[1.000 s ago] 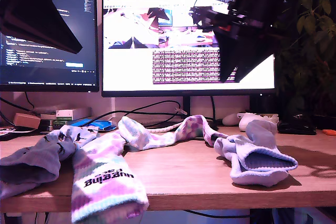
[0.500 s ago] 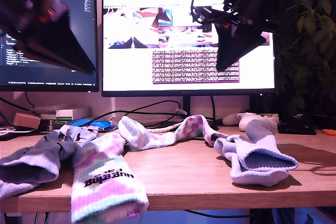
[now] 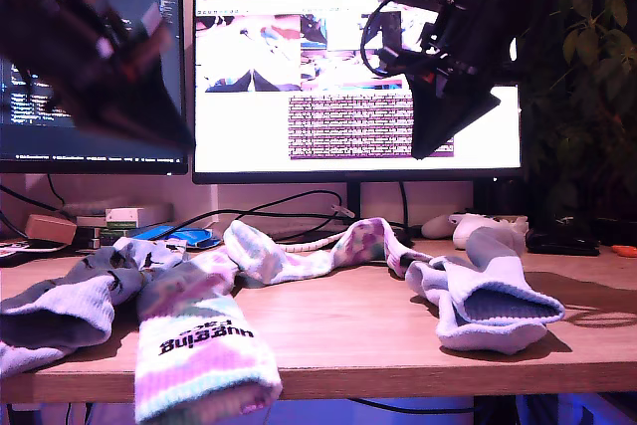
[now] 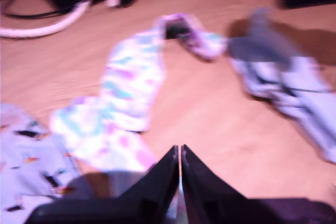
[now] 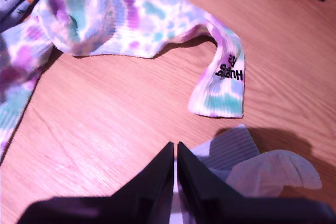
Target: Pair up the socks based on colour and pattern, by placing them on top of one another
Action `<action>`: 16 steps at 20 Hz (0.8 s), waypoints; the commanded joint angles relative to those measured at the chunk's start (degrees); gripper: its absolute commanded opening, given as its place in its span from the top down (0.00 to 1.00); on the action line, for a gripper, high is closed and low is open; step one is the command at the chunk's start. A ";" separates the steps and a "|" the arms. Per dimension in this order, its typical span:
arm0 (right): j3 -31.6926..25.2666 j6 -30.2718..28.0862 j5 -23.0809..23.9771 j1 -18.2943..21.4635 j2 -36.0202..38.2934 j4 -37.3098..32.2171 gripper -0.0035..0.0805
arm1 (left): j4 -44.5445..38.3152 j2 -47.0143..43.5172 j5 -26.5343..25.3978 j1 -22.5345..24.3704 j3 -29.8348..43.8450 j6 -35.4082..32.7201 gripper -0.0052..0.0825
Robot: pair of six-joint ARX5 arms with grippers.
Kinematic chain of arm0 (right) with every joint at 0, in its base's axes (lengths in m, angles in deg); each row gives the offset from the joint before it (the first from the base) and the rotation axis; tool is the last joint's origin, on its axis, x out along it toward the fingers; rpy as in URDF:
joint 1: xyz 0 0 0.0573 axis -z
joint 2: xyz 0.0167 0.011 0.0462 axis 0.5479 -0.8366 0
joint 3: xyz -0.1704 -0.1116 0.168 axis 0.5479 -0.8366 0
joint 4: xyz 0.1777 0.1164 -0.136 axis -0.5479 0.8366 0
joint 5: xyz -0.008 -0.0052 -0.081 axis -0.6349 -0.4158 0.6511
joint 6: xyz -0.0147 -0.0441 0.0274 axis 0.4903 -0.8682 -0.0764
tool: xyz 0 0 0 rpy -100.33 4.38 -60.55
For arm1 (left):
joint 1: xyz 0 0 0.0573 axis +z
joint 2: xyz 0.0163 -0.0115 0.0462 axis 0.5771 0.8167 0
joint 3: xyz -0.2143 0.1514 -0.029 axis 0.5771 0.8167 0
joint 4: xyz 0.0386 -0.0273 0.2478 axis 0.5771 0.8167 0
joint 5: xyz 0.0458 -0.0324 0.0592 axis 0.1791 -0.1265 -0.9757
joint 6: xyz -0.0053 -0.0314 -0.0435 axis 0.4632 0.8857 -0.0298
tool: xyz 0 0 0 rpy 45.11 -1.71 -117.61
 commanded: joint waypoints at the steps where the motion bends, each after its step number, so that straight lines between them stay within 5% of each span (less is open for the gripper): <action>1: -0.11 0.07 -0.20 -0.11 -0.04 -0.46 0.97 | -0.85 3.89 -0.52 0.07 -3.02 0.26 0.96; 6: -0.11 0.07 -0.17 -0.11 -0.04 -0.83 0.97 | -0.17 15.12 -1.03 0.07 -13.20 1.11 0.94; 10: -0.11 0.04 -0.17 -0.11 -0.04 -0.81 0.97 | 3.67 22.32 -4.44 0.07 -21.27 5.40 0.57; 16: -0.11 0.00 -0.17 0.79 -0.04 -1.84 0.97 | 16.74 30.82 -5.16 0.07 -33.35 7.61 0.54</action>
